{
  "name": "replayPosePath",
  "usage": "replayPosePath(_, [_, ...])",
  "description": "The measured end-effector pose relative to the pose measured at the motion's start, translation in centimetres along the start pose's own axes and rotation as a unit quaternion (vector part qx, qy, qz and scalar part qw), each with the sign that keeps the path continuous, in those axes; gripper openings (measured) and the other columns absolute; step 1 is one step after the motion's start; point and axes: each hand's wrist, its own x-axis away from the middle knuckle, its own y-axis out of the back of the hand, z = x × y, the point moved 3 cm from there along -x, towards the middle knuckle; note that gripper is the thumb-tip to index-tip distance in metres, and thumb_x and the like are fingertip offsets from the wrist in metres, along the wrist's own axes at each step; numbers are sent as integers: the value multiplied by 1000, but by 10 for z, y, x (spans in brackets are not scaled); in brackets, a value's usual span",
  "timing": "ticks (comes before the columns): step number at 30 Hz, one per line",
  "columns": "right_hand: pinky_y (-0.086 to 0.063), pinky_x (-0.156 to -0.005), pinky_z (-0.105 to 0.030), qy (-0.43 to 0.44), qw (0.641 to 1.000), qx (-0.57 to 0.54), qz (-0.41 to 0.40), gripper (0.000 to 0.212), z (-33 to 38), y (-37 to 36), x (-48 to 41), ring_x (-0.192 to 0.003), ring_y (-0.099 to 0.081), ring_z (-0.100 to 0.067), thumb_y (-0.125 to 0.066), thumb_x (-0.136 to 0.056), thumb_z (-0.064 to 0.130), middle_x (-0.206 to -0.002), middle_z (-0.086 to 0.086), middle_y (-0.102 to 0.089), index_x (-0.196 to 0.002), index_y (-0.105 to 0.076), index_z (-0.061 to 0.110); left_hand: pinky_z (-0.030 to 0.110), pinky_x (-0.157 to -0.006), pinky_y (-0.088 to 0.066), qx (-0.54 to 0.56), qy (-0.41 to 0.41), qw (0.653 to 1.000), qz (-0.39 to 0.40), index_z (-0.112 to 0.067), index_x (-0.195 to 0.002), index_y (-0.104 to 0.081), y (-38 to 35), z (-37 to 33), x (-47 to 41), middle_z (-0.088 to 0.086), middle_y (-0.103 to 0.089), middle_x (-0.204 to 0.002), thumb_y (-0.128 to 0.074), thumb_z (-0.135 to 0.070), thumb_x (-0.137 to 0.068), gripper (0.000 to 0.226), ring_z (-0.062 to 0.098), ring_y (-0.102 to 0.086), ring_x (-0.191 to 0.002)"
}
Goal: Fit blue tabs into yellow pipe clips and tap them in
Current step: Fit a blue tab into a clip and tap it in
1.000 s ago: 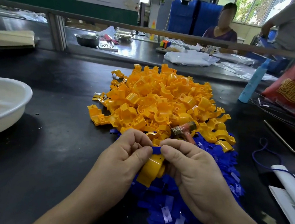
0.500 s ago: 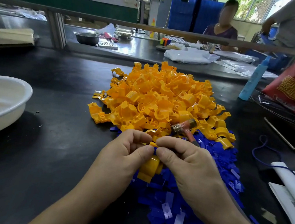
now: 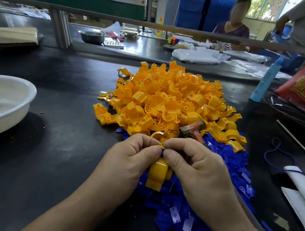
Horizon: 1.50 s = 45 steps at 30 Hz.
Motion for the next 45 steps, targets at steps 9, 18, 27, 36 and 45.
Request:
replayPosePath(9, [-49,-68,-10,44,984,173,-8,22,-1,3,-4,-92,-55,4,-54,-86,42,-97,22,-57,-107,-59,42,38,-76,-58,-89,58,994,-17,-31,-92,-70,22,-7,-3,-1,-73,-93,-67,-40,-83,13,19,-69,-87])
replayPosePath(18, [-39,-72,-30,-146,858,492,17,46,-24,65,-9,-105,-49,-12,-50,-85,58,-118,9,-49,-127,-43,39,25,-57,-42,-389,117,905,-129,-31,-86,-62,85,-2,-4,-11,-62,-87,-60,-32,-93,8,7,-56,-76])
replayPosePath(27, [-39,-65,-27,-183,826,529,64,52,-37,62,14,-80,-42,-10,-47,-90,51,-113,13,-51,-135,-22,40,34,-90,-47,-544,149,819,-104,-23,-132,-50,83,8,12,-2,-52,-124,-65,-62,-76,69,18,-50,-114])
replayPosePath(36, [-46,-48,-36,-163,947,274,-27,15,-12,63,17,-49,-56,-15,-46,-90,30,-60,2,-60,-98,-58,35,25,-77,-40,-542,114,823,-122,-28,-117,-52,76,14,17,-8,-49,-109,-68,-56,-80,49,13,-47,-101])
replayPosePath(45, [-47,-48,-18,-207,967,65,137,40,21,1,47,-53,-59,-5,-46,-95,37,-79,12,-66,-119,-35,67,31,-80,-48,-521,89,841,-119,-36,-107,-57,65,13,21,-15,-54,-101,-70,-60,-73,44,11,-51,-99])
